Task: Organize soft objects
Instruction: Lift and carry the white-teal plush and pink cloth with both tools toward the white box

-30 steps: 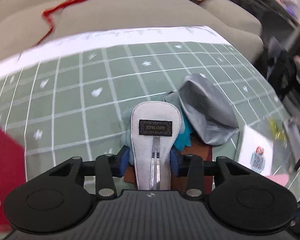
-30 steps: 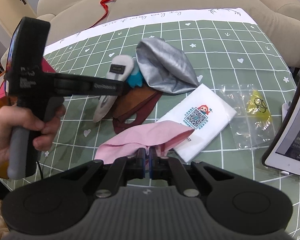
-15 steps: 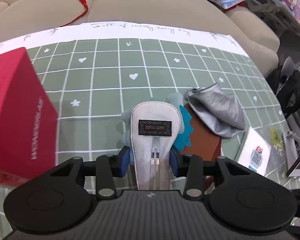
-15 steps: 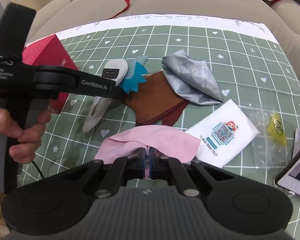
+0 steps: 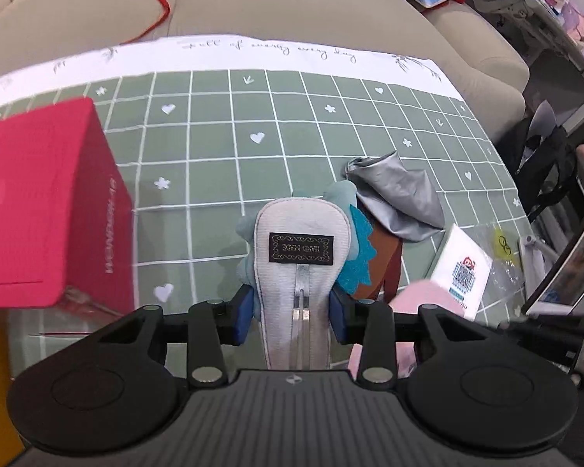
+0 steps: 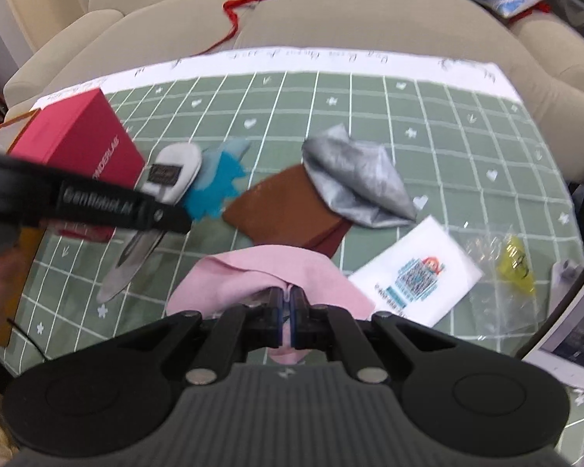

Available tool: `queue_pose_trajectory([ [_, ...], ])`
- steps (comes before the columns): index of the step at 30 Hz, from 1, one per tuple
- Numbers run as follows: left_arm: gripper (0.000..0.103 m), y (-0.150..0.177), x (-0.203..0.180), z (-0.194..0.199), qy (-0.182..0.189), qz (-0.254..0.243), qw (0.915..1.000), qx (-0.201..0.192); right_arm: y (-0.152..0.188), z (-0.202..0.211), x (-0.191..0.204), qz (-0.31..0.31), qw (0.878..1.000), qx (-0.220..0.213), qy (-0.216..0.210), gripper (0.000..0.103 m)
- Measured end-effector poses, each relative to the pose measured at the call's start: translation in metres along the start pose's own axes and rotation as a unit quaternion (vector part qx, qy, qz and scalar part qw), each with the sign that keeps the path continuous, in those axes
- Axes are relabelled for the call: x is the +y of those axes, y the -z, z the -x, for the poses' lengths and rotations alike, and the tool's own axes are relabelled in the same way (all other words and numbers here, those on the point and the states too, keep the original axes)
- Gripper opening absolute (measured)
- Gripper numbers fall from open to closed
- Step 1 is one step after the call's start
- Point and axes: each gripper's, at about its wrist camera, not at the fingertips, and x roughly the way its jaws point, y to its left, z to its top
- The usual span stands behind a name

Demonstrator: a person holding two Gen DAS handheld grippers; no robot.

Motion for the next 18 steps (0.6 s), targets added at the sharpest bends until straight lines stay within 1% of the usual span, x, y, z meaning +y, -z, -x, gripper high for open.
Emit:
queue_pose_trajectory([
  [4,0.045,0.003,0.004,0.016,0.001,-0.005,1.0,-0.007,-0.006,0.009,0.007,-0.003,1.0,-0.016,0.003,0.0],
  [6,0.045,0.005,0.005,0.025,0.001,-0.011,0.9998,-0.016,-0.006,0.012,0.012,0.008,1.0,-0.013,0.006,0.0],
  [8,0.045,0.006,0.008,0.032,0.007,-0.012,0.9998,-0.017,-0.005,0.013,0.017,0.019,1.0,-0.011,0.018,0.0],
  [10,0.045,0.006,0.011,0.039,0.015,-0.011,0.9997,-0.018,-0.005,0.016,0.017,0.014,1.0,-0.012,0.019,0.0],
  [12,0.045,0.006,0.014,0.049,0.016,-0.013,0.9995,-0.022,-0.006,0.022,0.019,0.012,0.999,-0.02,0.029,0.0],
  [14,0.045,0.007,0.018,0.061,0.018,-0.015,0.9993,-0.028,-0.009,0.032,0.021,0.004,0.999,-0.035,0.033,0.0],
  [17,0.045,0.007,0.027,0.081,0.021,-0.018,0.9988,-0.04,-0.015,0.052,0.025,-0.016,0.997,-0.067,0.023,0.0],
  [18,0.045,0.006,0.032,0.088,0.021,-0.018,0.9986,-0.045,-0.017,0.059,0.026,-0.028,0.996,-0.083,0.017,0.0],
])
